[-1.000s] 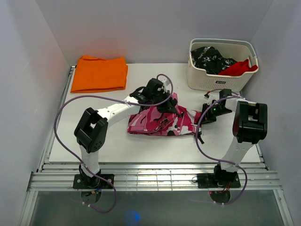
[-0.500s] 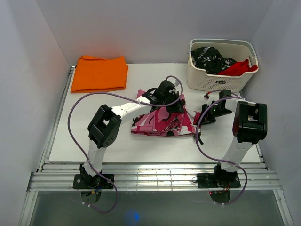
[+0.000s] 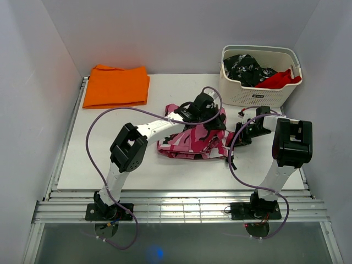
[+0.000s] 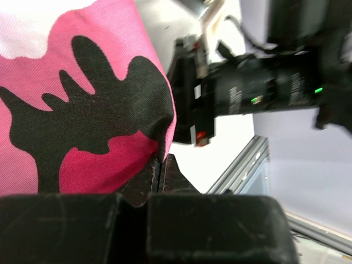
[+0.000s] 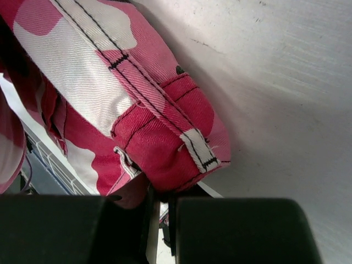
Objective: Fold and stack the trousers
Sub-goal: Fold the trousers
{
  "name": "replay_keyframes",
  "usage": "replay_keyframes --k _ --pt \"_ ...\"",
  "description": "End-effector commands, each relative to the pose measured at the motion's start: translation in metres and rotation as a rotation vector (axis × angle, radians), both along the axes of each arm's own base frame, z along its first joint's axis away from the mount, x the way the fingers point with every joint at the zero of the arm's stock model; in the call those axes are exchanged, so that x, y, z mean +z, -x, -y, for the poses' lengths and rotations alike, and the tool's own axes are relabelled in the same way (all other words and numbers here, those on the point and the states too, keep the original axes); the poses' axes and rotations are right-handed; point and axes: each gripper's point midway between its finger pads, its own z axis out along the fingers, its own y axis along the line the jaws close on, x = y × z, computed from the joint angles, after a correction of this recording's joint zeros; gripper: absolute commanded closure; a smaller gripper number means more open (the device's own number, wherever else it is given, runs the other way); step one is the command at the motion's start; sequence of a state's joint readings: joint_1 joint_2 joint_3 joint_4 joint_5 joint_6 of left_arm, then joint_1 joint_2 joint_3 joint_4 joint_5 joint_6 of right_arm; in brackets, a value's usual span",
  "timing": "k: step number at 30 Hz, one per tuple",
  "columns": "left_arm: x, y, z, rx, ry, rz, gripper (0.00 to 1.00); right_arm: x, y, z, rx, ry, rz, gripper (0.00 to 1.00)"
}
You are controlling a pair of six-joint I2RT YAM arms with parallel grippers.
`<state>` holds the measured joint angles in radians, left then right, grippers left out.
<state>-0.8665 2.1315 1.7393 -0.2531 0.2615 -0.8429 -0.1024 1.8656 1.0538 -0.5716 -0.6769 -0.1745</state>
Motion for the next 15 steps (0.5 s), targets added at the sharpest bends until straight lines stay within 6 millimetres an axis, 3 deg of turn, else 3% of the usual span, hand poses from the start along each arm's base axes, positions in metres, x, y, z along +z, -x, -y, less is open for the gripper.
replay_keyframes --k 1,7,15 --pt "0.039 -0.007 0.024 0.003 0.103 0.060 1.00 0.000 0.008 -0.008 0.016 -0.026 -0.018 0.92" --pt "0.031 -0.008 0.037 0.012 0.097 0.057 1.00 0.001 0.008 -0.009 0.012 -0.033 -0.020 0.92" --pt "-0.002 0.002 0.035 0.016 0.048 0.000 1.00 0.001 0.008 -0.010 0.010 -0.033 -0.022 0.92"
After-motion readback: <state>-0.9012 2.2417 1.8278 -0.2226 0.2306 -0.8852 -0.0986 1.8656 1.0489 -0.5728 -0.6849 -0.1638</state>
